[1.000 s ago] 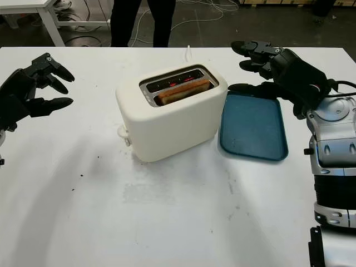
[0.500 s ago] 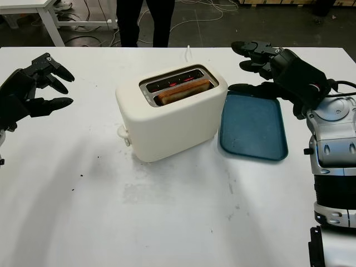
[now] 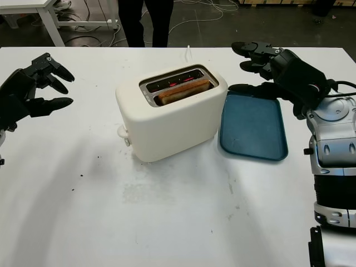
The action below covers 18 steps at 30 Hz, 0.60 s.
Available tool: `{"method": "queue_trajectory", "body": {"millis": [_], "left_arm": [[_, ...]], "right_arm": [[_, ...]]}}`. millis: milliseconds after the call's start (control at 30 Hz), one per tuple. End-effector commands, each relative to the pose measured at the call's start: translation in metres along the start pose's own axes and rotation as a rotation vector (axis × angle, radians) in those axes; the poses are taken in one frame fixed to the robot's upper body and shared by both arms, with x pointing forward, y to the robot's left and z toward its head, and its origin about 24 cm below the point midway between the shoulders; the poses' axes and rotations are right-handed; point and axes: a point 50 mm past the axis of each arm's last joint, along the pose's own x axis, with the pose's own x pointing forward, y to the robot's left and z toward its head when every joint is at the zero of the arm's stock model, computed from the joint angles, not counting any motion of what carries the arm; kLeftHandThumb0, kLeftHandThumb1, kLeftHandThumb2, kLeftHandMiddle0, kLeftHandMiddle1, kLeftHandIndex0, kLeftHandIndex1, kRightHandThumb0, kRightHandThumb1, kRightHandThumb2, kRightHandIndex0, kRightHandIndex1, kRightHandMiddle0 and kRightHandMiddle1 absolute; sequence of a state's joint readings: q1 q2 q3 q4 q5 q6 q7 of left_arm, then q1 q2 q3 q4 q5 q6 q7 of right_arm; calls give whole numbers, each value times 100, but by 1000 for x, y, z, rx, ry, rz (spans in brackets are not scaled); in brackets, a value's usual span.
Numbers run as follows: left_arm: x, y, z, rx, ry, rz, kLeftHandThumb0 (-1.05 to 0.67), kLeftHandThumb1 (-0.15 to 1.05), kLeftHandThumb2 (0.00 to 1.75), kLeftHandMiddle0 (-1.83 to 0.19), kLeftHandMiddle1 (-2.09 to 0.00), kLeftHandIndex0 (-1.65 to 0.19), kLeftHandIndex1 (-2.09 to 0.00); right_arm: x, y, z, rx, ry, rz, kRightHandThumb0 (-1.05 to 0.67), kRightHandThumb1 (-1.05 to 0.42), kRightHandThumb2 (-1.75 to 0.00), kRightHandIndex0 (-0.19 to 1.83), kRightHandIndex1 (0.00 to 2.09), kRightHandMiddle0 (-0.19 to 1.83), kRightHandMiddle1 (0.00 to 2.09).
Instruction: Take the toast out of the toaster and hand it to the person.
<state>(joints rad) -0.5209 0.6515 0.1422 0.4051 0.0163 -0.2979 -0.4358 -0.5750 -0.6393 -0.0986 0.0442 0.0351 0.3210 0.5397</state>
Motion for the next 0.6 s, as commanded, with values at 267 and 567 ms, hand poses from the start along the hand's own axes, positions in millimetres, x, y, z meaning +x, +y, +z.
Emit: {"method": "queue_trajectory", "body": {"millis": [267,567], "left_arm": [[0,3,2,15,-9,4,-105,92,22,-9,-167,-7,-158],[0,3,2,24,-9,7,-105,92,23,-10,-167,-7,-158]], "right_arm": [[0,-1,4,-1,-15,0,-70,-80,0,0,60,32,1],[0,0,4,-1,-15,-3,-70,-80,0,0,59,33,1]]}}
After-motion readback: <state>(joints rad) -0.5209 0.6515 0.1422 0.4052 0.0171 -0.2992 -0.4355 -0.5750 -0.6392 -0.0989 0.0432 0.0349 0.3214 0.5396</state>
